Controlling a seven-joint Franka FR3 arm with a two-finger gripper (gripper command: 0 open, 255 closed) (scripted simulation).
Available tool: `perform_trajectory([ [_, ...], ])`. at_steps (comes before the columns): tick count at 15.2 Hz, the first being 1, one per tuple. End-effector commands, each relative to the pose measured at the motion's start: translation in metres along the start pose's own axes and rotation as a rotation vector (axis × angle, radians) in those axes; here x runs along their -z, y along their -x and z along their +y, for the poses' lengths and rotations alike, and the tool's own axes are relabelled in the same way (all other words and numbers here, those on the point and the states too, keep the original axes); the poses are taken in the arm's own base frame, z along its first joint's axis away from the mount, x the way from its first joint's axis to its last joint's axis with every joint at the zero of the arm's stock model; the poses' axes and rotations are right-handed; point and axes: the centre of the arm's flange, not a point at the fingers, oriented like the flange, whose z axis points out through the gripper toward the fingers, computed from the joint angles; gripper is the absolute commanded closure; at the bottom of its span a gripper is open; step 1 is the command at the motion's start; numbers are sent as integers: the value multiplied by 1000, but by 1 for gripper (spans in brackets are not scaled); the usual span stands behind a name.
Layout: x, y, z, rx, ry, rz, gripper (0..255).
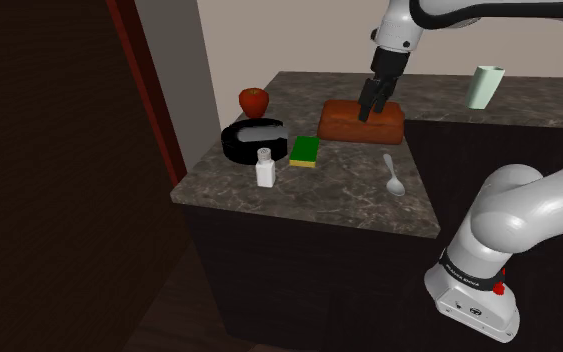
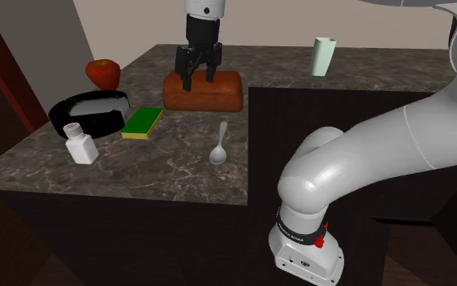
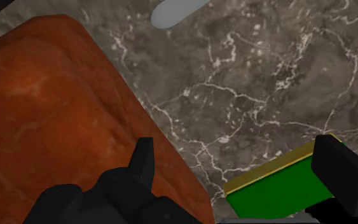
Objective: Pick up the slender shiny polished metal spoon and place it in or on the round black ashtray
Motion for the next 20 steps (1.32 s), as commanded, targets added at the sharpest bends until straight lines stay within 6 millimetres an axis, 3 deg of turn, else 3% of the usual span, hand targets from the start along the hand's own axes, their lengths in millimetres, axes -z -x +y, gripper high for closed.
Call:
perform_trajectory([
  [1,0,0,0,0,0,0,0],
  [6,-30,50,11,-553,-36,-63,0],
  [11,-54,96,-4,-1054,-69,-119,0],
  [20,-94,99,-9,-1054,-69,-119,0],
])
